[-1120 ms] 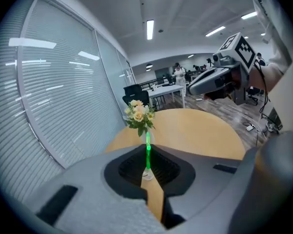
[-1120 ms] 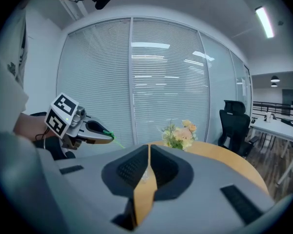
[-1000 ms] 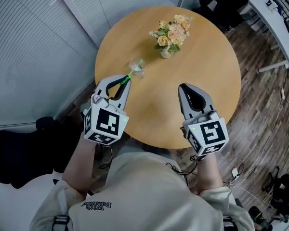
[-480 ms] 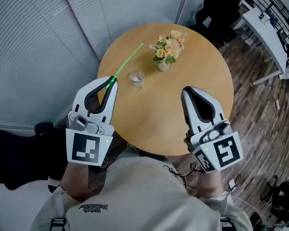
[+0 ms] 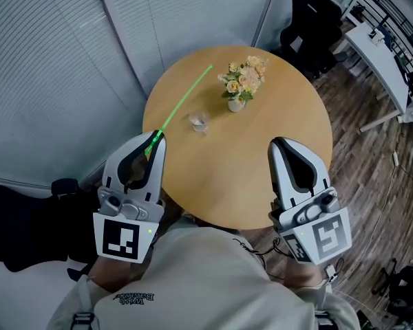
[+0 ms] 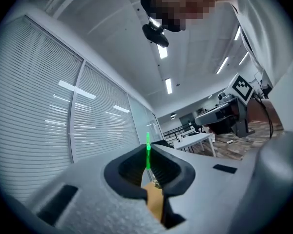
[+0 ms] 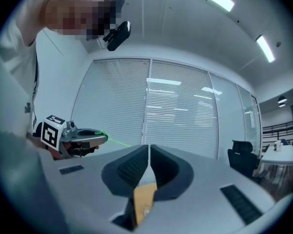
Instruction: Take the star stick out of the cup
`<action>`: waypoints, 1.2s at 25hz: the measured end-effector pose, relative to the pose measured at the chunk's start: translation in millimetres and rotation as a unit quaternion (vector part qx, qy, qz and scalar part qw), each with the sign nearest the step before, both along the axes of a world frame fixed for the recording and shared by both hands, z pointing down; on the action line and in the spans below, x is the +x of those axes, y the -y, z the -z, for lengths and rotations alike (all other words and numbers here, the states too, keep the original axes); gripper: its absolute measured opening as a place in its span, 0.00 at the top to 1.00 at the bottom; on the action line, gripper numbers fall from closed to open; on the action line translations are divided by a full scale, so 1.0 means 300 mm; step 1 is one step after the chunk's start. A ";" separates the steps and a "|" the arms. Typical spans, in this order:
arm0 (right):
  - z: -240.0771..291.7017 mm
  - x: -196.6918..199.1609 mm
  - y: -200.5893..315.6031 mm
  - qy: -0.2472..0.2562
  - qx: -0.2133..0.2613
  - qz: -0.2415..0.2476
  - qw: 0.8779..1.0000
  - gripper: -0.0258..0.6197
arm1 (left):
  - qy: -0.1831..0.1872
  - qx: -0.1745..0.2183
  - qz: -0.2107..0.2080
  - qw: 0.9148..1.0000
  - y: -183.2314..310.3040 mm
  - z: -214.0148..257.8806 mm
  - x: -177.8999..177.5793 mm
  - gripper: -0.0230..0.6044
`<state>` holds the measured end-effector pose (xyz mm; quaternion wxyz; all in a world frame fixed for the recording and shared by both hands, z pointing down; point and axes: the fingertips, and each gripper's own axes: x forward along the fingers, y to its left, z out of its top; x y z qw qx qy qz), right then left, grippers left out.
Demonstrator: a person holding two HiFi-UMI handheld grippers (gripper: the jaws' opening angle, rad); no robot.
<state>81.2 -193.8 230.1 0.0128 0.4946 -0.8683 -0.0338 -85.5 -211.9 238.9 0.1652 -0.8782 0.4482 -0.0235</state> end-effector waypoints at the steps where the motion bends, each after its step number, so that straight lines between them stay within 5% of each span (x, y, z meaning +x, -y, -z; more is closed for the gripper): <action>1: -0.012 0.002 0.002 -0.002 -0.004 -0.002 1.000 0.91 | -0.004 -0.003 -0.006 1.000 0.000 -0.010 0.001 0.91; 9: -0.128 0.006 0.008 -0.005 -0.036 -0.010 0.999 0.91 | -0.030 -0.036 -0.022 0.999 0.007 -0.108 0.008 0.91; 19: -0.188 -0.025 0.012 -0.048 -0.031 -0.010 0.998 0.91 | -0.009 -0.077 -0.035 0.996 -0.003 -0.196 0.042 0.91; 30: -0.192 -0.027 -0.004 -0.008 -0.055 0.012 0.998 0.91 | -0.013 -0.088 -0.038 0.995 -0.012 -0.214 0.050 0.91</action>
